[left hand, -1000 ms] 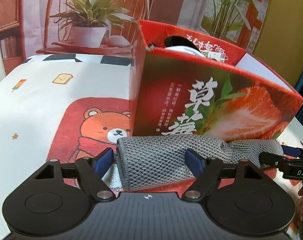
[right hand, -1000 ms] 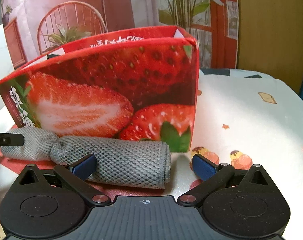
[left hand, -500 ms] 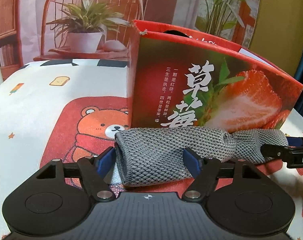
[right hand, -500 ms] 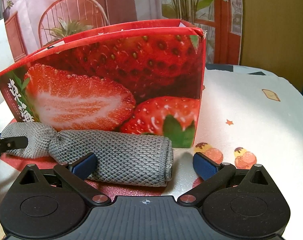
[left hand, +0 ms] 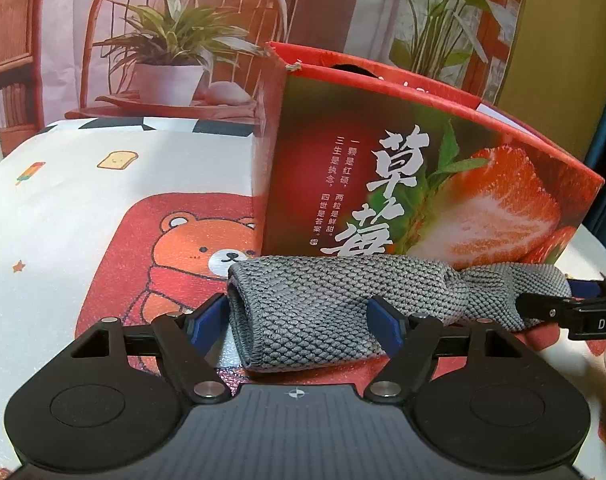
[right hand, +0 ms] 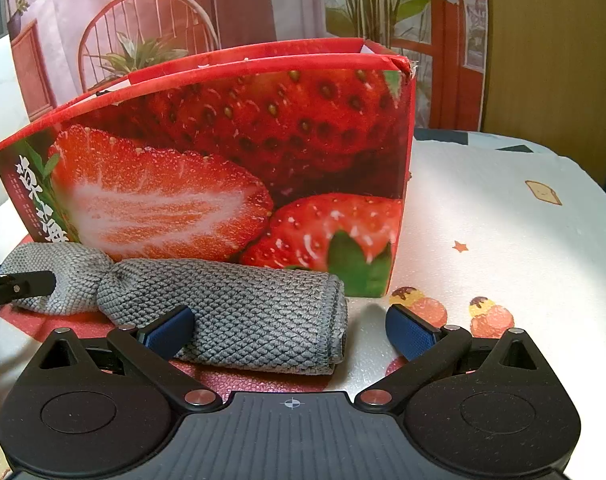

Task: Organize soft objects
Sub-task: 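Close the left gripper on the end of the grey towel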

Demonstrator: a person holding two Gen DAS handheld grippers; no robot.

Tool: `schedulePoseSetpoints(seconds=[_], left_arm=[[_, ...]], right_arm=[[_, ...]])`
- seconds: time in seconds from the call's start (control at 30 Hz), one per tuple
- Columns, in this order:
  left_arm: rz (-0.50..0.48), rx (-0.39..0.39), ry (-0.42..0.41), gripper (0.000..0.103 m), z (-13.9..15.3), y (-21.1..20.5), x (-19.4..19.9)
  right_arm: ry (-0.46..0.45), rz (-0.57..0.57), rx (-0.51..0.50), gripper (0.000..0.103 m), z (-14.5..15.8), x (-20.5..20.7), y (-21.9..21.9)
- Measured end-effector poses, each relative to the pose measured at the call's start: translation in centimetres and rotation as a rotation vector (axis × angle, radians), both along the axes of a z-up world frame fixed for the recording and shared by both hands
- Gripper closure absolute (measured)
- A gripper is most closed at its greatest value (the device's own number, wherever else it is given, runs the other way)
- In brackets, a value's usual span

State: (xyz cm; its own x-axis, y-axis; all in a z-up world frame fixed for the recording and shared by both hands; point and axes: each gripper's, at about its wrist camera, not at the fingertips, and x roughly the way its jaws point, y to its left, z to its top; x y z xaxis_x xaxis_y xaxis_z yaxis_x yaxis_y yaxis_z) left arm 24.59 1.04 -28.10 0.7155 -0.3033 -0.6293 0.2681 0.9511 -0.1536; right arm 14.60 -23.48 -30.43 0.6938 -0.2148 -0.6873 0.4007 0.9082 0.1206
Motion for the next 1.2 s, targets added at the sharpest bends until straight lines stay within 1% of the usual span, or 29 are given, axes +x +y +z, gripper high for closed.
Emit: schedulePoseSetpoints(seconds=[0.2, 0.37, 0.5, 0.6, 0.7, 0.77, 0.8, 0.83, 0.87, 0.93, 0.97, 1.03, 1.13, 1.2], left_arm=[[0.0, 0.0, -0.001, 0.026, 0.0, -0.1, 0.1], [0.005, -0.004, 0.0, 0.027, 0.0, 0.1, 0.0], [0.014, 0.006, 0.003, 0.03, 0.2, 0.0, 0.0], [0.015, 0.012, 0.007, 0.035, 0.3, -0.1, -0.1], [0.016, 0.006, 0.02, 0.042, 0.5, 0.1, -0.1], [0.014, 0.002, 0.032, 0.05, 0.7, 0.1, -0.1], [0.012, 0.002, 0.037, 0.051, 0.7, 0.1, -0.1], [0.01, 0.003, 0.042, 0.055, 0.8, 0.1, -0.2], [0.008, 0.005, 0.046, 0.057, 0.9, 0.0, -0.2], [0.009, 0.006, 0.055, 0.06, 0.9, -0.1, -0.3], [0.009, 0.006, 0.059, 0.062, 0.9, -0.1, -0.4], [0.008, 0.003, 0.07, 0.067, 1.0, -0.1, -0.4], [0.007, 0.003, 0.077, 0.075, 1.3, -0.2, -0.8], [0.004, 0.009, 0.073, 0.08, 1.6, -0.3, -1.1]], right_arm=[[-0.003, 0.0, 0.002, 0.002, 0.0, 0.0, 0.0], [-0.013, 0.009, 0.003, 0.008, 0.2, -0.2, 0.0], [-0.025, 0.03, 0.004, 0.021, 0.3, -0.5, 0.2], [-0.028, 0.054, 0.002, 0.031, 0.5, -0.6, 0.5], [-0.026, 0.054, 0.0, 0.035, 0.7, -0.6, 0.5], [-0.029, 0.051, 0.006, 0.038, 0.8, -0.7, 0.5], [-0.029, 0.053, 0.012, 0.041, 0.9, -0.7, 0.5], [-0.028, 0.056, 0.017, 0.044, 0.9, -0.7, 0.5], [-0.028, 0.057, 0.018, 0.045, 1.0, -0.8, 0.5], [-0.028, 0.057, 0.022, 0.054, 1.1, -0.8, 0.5], [-0.029, 0.057, 0.028, 0.057, 1.2, -0.9, 0.4], [-0.03, 0.055, 0.044, 0.064, 1.3, -1.0, 0.3], [-0.032, 0.059, 0.057, 0.073, 1.6, -1.2, 0.4], [-0.035, 0.062, 0.059, 0.076, 1.8, -1.4, 0.6]])
